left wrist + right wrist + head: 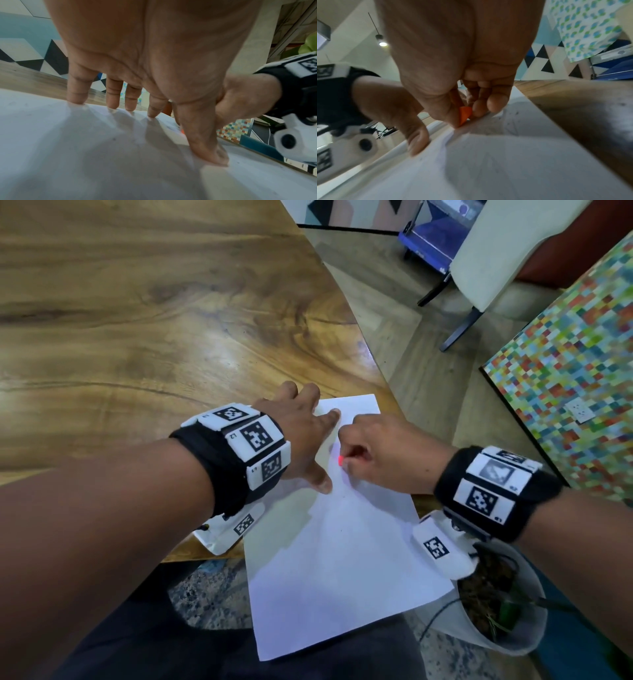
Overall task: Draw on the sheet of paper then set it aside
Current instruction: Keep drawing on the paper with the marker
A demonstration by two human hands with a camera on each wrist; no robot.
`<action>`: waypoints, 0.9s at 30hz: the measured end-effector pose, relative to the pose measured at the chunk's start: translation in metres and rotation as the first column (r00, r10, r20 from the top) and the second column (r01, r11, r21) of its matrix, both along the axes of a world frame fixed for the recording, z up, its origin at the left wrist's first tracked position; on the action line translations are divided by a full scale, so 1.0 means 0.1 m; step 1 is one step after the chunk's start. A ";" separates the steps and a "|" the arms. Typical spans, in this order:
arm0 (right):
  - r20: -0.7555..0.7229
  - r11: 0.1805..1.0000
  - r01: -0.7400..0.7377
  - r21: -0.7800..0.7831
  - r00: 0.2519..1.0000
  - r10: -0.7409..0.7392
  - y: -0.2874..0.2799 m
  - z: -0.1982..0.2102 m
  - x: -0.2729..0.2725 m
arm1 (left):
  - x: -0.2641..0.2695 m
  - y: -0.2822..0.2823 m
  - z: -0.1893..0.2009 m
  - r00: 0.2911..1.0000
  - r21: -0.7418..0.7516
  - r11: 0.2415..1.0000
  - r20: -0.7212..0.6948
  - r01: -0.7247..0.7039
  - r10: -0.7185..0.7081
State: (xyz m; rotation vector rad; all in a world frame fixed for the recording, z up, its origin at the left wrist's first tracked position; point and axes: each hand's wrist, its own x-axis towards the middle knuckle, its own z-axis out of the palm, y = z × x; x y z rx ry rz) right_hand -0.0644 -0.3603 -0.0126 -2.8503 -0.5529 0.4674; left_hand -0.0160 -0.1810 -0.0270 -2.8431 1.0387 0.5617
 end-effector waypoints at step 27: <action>0.101 0.957 0.290 0.001 0.952 -0.288 -0.24 0.02 0.72 | -0.22 0.06 -0.12 1.000 0.006 1.000 0.020 0.024 -0.024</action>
